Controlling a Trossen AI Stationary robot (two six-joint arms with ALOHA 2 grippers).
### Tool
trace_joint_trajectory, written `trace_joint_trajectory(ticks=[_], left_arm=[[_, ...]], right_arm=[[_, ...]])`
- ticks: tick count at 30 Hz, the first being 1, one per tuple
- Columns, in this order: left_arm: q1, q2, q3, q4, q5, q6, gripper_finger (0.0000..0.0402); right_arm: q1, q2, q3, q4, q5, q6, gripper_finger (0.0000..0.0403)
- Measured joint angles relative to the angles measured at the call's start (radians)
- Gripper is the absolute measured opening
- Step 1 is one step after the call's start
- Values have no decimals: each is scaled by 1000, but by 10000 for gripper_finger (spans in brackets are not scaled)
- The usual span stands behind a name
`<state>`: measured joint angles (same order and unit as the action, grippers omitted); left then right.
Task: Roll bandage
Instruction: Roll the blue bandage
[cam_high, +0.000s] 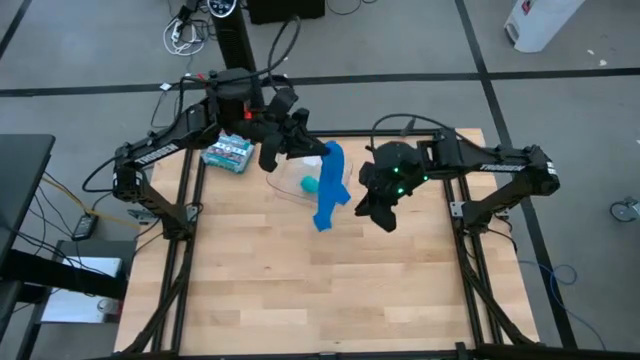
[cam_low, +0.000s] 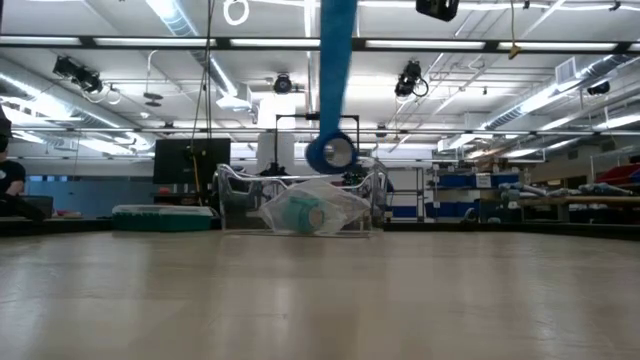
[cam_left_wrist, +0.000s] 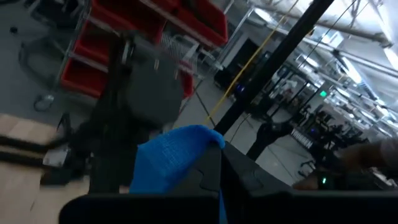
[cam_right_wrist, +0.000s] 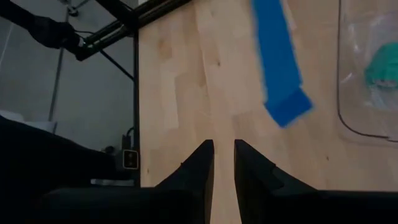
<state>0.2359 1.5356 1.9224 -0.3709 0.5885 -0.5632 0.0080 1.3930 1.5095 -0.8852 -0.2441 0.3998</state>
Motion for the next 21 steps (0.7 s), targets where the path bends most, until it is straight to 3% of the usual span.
trace_joint_trajectory(ticks=[13, 21], left_arm=[[22, 0, 0, 288, 34, -216, 6], [58, 0, 0, 468, -58, -283, 6]], right_arm=[[-1, -33, -77, 52, 143, 8, 57], [19, -43, -77, 139, 166, 79, 57]])
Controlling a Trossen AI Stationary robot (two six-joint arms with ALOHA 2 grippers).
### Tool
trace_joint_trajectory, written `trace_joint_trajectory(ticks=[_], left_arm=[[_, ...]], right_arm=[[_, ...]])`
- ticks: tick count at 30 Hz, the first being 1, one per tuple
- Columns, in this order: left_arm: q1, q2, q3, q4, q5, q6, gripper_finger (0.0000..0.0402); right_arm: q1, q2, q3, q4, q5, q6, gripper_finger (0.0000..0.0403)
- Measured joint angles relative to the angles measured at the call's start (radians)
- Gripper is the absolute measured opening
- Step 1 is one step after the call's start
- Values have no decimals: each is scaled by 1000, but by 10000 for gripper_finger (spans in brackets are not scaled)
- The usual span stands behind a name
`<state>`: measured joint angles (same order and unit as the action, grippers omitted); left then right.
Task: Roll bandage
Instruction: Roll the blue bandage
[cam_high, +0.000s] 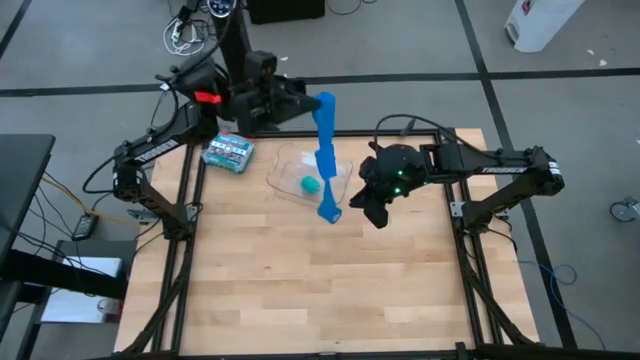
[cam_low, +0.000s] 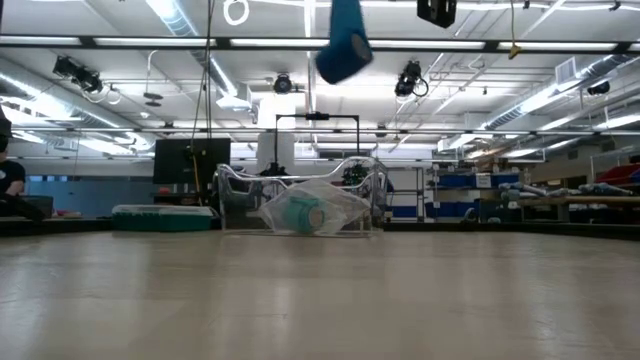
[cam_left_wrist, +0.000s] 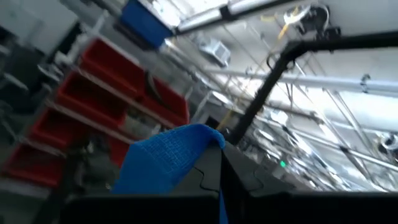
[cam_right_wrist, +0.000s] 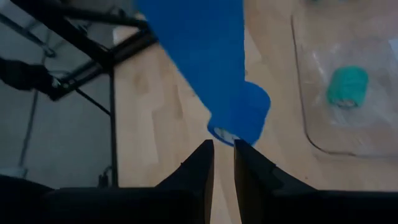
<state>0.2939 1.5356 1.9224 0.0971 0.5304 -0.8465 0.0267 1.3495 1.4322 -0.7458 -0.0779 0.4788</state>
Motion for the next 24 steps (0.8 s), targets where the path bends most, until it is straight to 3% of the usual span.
trace_joint_trajectory(ticks=[12, 24], left_arm=[[28, 0, 0, 91, -130, -3, 6], [47, 0, 0, 204, -204, 5, 6]], right_arm=[[25, 1, 39, 99, 136, 16, 57], [8, 43, 71, 110, 157, -28, 62]])
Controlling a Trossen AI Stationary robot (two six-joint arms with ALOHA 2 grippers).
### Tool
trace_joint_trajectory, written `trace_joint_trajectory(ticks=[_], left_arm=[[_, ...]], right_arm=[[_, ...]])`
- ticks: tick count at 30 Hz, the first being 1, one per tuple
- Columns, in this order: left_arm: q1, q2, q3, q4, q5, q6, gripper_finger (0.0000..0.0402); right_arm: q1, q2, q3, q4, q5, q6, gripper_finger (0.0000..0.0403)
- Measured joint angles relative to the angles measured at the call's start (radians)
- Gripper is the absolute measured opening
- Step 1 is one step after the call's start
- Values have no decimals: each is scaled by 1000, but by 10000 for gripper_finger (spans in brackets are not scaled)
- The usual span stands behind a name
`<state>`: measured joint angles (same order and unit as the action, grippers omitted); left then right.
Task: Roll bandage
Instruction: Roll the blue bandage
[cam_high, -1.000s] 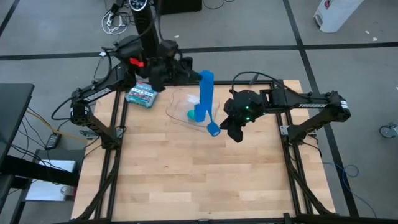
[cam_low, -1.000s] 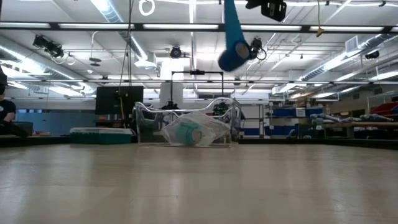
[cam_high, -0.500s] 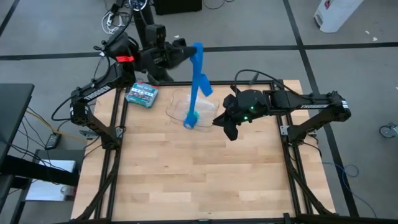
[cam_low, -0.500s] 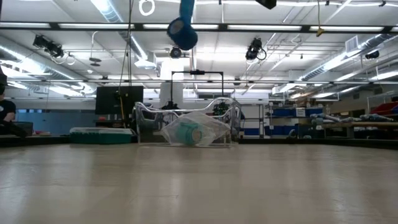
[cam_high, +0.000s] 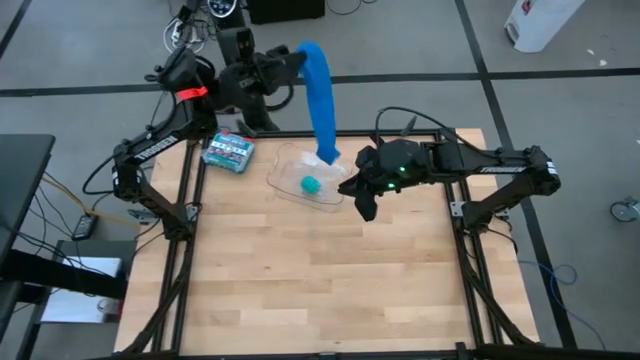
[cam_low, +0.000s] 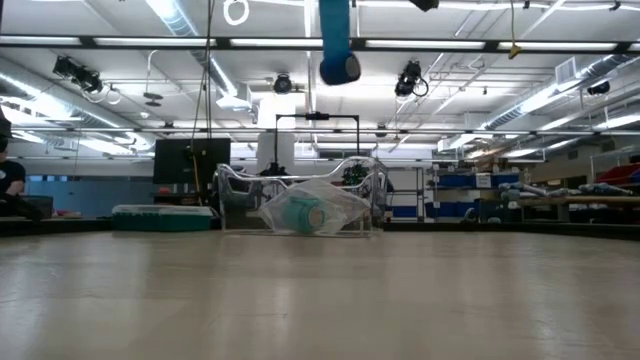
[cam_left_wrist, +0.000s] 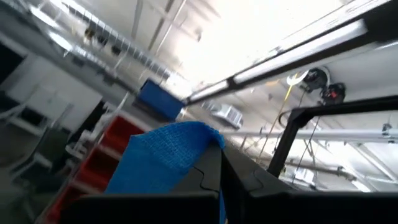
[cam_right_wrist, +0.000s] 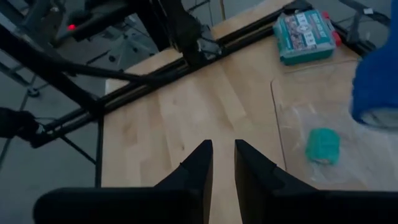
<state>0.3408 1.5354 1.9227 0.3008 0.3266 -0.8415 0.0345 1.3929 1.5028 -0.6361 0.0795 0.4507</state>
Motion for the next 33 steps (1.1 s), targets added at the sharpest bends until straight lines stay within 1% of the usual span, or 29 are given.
trace_joint_trajectory(ticks=[4, 10, 15, 18, 23, 28, 31, 33], left_arm=[[0, 1, 0, 60, -20, 1, 6], [0, 1, 1, 129, -19, -21, 6], [0, 1, 38, 136, -19, -14, 6], [0, 0, 58, 133, -25, 11, 6], [0, 0, 74, 133, -49, 46, 6], [0, 1, 74, 130, -76, 52, 6], [0, 1, 74, 131, -100, 56, 6], [0, 2, 74, 130, -115, 56, 6]], right_arm=[[-13, 20, 0, -9, -10, -7, 79], [-40, 20, 0, 2, -16, -3, 134], [-44, 16, 0, 28, -23, -7, 175], [-43, 24, 0, 91, -28, -8, 192], [-43, 61, 0, 183, -52, -14, 203], [-42, 98, 0, 270, -53, -35, 198], [-42, 109, 2, 294, -33, -56, 196], [-42, 111, 4, 271, 1, -86, 196]])
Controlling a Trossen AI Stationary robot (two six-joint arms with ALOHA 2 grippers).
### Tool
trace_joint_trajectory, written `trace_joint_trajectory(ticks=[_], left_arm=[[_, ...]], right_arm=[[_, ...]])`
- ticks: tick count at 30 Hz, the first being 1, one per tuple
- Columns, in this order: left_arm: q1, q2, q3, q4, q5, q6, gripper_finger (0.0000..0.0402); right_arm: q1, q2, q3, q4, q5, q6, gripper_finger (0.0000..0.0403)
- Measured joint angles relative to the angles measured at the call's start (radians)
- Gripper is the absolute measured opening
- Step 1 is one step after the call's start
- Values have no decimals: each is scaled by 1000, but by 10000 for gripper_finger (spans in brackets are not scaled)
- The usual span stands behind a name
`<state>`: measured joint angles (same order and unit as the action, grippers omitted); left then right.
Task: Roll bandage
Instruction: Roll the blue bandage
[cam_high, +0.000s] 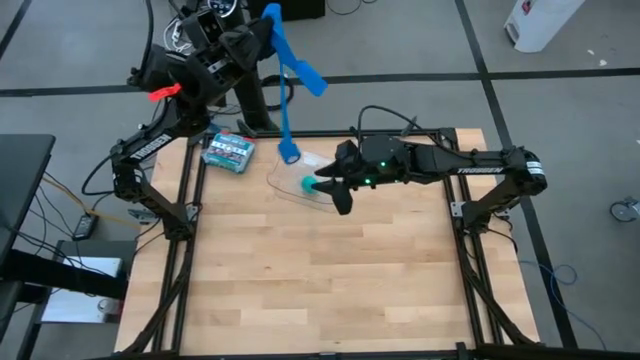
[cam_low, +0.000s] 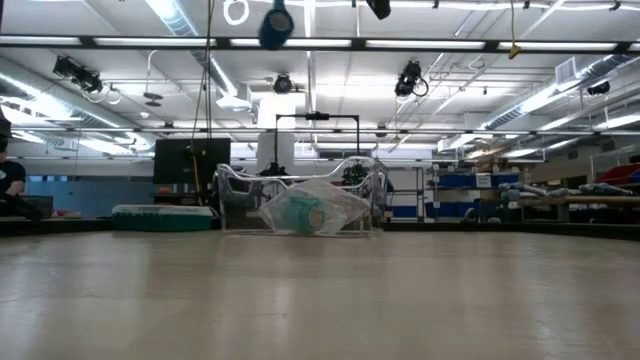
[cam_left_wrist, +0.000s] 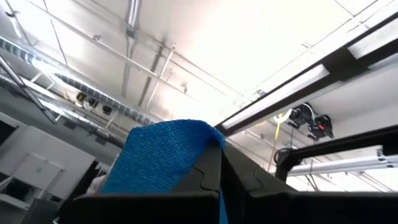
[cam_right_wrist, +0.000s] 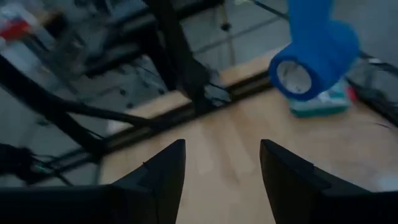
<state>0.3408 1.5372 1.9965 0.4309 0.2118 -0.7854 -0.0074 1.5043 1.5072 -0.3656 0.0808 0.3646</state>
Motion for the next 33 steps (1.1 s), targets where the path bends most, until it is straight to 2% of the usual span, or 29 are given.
trace_joint_trajectory(ticks=[14, 24, 33], left_arm=[[-1, 0, 0, 51, -81, 52, 6], [-3, 0, -1, 102, -140, 52, 6], [-22, 2, 7, 73, -188, 49, 6]], right_arm=[[-15, -1, 9, 26, 232, -163, 196], [-17, 0, 16, 52, 211, -189, 196], [-17, 0, 16, 58, 197, -202, 196]])
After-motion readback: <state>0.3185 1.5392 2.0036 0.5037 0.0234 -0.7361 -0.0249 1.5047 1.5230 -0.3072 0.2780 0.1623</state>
